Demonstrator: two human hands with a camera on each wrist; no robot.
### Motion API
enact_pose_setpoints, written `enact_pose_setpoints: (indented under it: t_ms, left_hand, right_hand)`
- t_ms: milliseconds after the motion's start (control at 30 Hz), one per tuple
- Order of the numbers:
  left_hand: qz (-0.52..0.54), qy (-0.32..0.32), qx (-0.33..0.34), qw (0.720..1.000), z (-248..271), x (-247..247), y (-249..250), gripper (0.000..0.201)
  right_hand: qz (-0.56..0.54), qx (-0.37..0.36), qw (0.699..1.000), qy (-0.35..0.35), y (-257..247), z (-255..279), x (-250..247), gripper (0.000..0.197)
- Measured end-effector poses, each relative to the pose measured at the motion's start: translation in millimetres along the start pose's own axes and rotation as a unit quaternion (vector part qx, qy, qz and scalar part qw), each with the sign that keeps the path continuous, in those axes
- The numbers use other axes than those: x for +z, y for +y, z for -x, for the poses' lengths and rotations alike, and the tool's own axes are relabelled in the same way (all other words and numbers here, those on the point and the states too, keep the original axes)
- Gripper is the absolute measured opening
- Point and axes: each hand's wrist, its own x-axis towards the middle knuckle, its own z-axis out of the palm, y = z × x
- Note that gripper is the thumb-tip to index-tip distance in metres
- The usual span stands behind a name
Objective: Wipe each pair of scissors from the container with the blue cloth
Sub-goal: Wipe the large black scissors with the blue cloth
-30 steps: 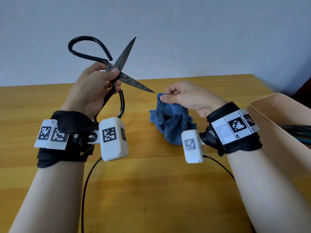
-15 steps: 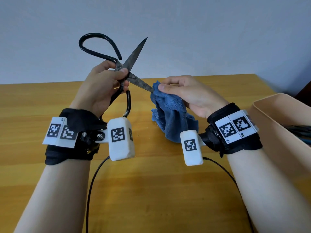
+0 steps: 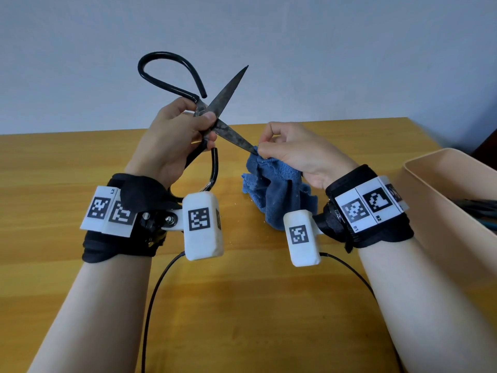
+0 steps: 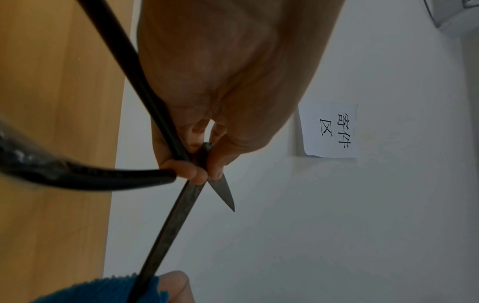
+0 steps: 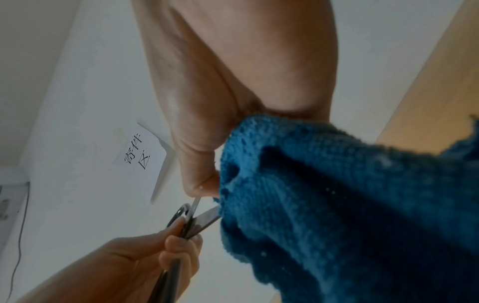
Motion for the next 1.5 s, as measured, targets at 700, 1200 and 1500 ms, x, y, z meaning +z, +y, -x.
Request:
enact_pose_setpoints:
  t_ms: [700,1200,1500]
  left_hand:
    - [-0.067,-0.058,-0.021,0.996,1,3,0,0.012]
    - [-0.072,-0.076,-0.013,0.994,6,22,0,0.011]
    - [-0.111,-0.078,-0.013,0.991,7,24,-2,0.009]
  right_hand:
    - [-0.303,-0.032,0.952,-0.028,-1,-5,-12,0.008]
    - [-0.274,0.013,0.961,-0.048,4,-5,5,0.022]
    - [-0.123,-0.018,0.991,-0.056,7,-7,7,0.007]
